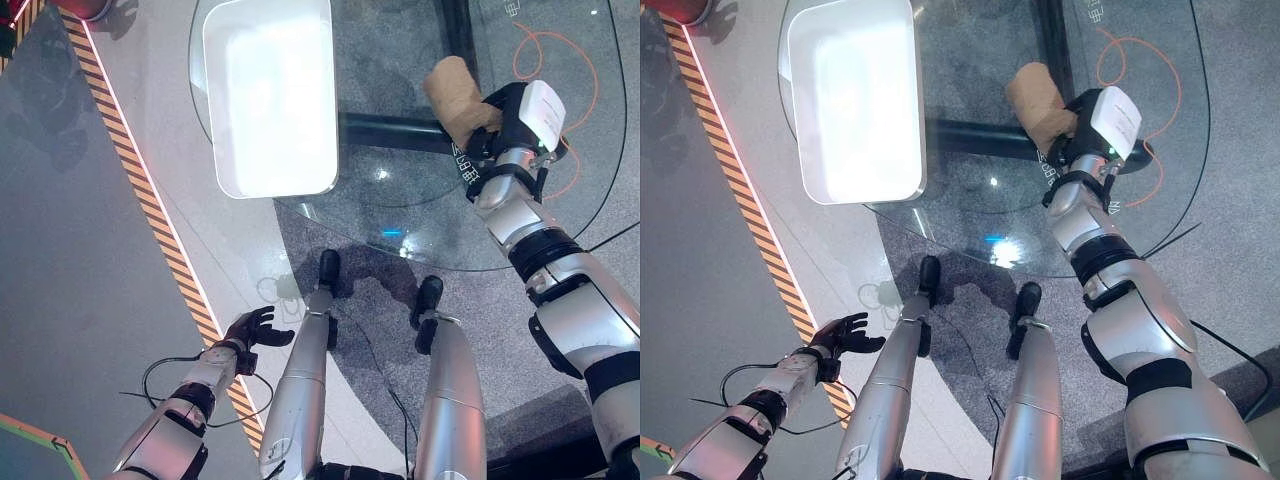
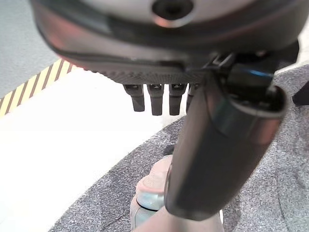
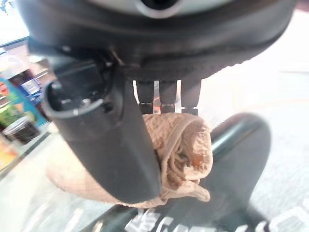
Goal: Wipe the table with a cloth and put it in the basket.
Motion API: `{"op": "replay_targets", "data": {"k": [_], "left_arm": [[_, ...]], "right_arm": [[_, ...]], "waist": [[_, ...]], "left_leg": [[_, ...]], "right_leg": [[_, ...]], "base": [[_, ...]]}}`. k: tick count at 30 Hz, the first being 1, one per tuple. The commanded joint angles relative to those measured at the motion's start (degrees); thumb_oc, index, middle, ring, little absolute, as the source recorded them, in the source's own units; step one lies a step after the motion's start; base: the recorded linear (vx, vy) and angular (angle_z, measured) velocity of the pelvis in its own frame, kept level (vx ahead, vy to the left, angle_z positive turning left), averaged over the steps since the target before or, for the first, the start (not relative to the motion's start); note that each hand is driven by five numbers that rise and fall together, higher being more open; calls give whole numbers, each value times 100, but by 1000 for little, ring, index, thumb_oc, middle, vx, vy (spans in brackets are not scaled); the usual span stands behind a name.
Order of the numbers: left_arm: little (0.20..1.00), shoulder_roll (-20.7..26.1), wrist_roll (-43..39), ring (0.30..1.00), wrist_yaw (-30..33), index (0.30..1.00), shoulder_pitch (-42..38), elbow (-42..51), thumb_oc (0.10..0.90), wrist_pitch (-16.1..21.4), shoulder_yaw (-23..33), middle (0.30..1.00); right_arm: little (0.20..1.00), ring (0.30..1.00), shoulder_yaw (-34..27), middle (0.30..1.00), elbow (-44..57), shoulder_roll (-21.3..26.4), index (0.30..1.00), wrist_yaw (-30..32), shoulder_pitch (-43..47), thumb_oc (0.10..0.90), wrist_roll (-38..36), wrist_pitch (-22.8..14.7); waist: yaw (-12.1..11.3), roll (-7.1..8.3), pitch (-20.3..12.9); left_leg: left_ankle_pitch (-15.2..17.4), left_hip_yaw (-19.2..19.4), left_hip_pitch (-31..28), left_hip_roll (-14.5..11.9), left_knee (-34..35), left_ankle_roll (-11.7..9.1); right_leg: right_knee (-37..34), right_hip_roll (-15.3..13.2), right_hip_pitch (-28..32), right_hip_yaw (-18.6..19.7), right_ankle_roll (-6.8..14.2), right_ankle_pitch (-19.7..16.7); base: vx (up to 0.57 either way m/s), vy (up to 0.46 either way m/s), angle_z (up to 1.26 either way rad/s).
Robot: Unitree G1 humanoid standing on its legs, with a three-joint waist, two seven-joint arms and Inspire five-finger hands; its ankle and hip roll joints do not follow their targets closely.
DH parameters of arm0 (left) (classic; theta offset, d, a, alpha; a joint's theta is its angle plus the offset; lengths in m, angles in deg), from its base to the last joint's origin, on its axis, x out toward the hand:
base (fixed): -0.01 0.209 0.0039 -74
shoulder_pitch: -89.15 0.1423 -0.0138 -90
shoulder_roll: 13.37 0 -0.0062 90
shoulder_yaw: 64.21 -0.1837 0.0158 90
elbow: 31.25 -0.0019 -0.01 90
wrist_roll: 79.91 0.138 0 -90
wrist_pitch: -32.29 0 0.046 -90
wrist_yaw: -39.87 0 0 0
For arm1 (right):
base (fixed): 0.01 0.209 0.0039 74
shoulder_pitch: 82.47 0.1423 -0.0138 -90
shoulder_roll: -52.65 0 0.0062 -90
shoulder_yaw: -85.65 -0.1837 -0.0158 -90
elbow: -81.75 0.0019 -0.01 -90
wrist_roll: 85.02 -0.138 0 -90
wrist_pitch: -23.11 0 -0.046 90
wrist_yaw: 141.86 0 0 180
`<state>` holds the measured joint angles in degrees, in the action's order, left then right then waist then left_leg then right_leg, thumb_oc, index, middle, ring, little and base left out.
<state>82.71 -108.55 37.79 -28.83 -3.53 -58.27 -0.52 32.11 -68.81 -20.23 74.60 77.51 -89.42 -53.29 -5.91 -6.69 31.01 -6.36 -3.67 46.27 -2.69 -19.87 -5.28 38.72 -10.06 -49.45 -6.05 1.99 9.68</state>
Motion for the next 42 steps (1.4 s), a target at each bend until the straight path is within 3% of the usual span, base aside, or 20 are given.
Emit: {"op": "replay_targets", "data": {"k": [1, 2, 3, 4, 5, 6, 7, 8, 9, 10, 31, 42], "left_arm": [[900, 255, -185, 900, -56, 900, 218, -340, 800, 2, 82, 900], [900, 267, -184, 900, -61, 900, 219, -336, 800, -6, 88, 900], [900, 307, -179, 900, -80, 900, 156, -340, 800, -10, 132, 900], [900, 329, -182, 900, -95, 900, 152, -353, 800, -9, 147, 900], [900, 335, -180, 900, -104, 900, 197, -375, 800, -14, 139, 900], [900, 345, -175, 900, -103, 900, 202, -381, 800, -2, 147, 900], [900, 374, -168, 900, -119, 900, 138, -406, 800, 12, 184, 900], [900, 386, -157, 900, -116, 900, 135, -407, 800, 1, 192, 900], [900, 387, -157, 900, -123, 900, 192, -426, 800, 11, 175, 900], [900, 425, -167, 900, -141, 900, 130, -448, 800, 36, 199, 900], [900, 629, -141, 900, -293, 900, -73, -694, 800, 21, 317, 900], [900, 682, -129, 900, -373, 900, -171, -802, 800, -5, 343, 900]], "right_arm": [[200, 300, -339, 300, -697, 1364, 300, 675, -81, 100, -170, 267], [200, 300, -354, 300, -707, 1376, 300, 677, -97, 100, -181, 262], [200, 300, -400, 300, -734, 1412, 300, 687, -70, 100, -192, 235], [200, 300, -432, 300, -760, 1432, 300, 663, -101, 100, -150, 208], [200, 300, -441, 300, -777, 1437, 300, 648, -186, 100, -34, 205], [200, 300, -432, 300, -773, 1459, 300, 628, -205, 100, 65, 234], [200, 300, -427, 300, -769, 1493, 300, 629, -174, 100, 94, 249], [200, 300, -431, 300, -767, 1509, 300, 644, -195, 100, 80, 265], [200, 300, -424, 300, -775, 1511, 300, 640, -259, 100, 47, 271], [200, 300, -442, 300, -805, 1546, 300, 636, -202, 100, 4, 262], [200, 300, -806, 300, -1087, 1630, 300, 623, -510, 100, -654, 130], [200, 300, -819, 300, -1120, 1539, 300, 544, -445, 100, -561, -102]], "waist": [[139, -40, -122], [141, -36, -122], [144, -27, -122], [151, -16, -122], [163, -5, -122], [168, 8, -122], [176, 19, -122], [179, 29, -122], [184, 36, -122], [185, 46, -122], [283, 206, -122], [290, 205, -122]], "left_leg": [[863, 344, -1, -1, -772, 493], [864, 343, -2, -3, -772, 493], [647, 355, 134, -10, -684, 525], [648, 346, 143, -11, -683, 525], [855, 319, 30, -8, -770, 496], [857, 311, 34, -6, -768, 497], [646, 330, 164, -16, -678, 526], [651, 335, 166, -21, -680, 527], [861, 312, 38, -17, -755, 500], [647, 327, 168, -21, -662, 531], [700, 320, 157, -68, -665, 519], [719, 321, 92, -63, -649, 501]], "right_leg": [[-381, 79, 14, -99, 49, -442], [-383, 80, 18, -100, 51, -443], [-506, 91, -91, -150, -2, -657], [-508, 107, -97, -143, 1, -657], [-396, 124, -4, -87, 58, -461], [-408, 131, -2, -85, 63, -468], [-530, 139, -110, -132, 13, -676], [-534, 140, -107, -131, 15, -672], [-427, 149, -4, -82, 71, -474], [-553, 161, -112, -132, 22, -690], [-676, 240, -61, -84, 57, -741], [-733, 231, 7, -73, 81, -749]], "base": [[0, 0, 0], [-67, -23, 3], [-67, -20, 1], [5, -34, -2], [75, -43, -4], [0, -37, -4], [-73, -28, -2], [0, 0, 0], [0, 0, 0], [0, 0, 0], [-6, -3, -1], [0, 0, 0]]}}
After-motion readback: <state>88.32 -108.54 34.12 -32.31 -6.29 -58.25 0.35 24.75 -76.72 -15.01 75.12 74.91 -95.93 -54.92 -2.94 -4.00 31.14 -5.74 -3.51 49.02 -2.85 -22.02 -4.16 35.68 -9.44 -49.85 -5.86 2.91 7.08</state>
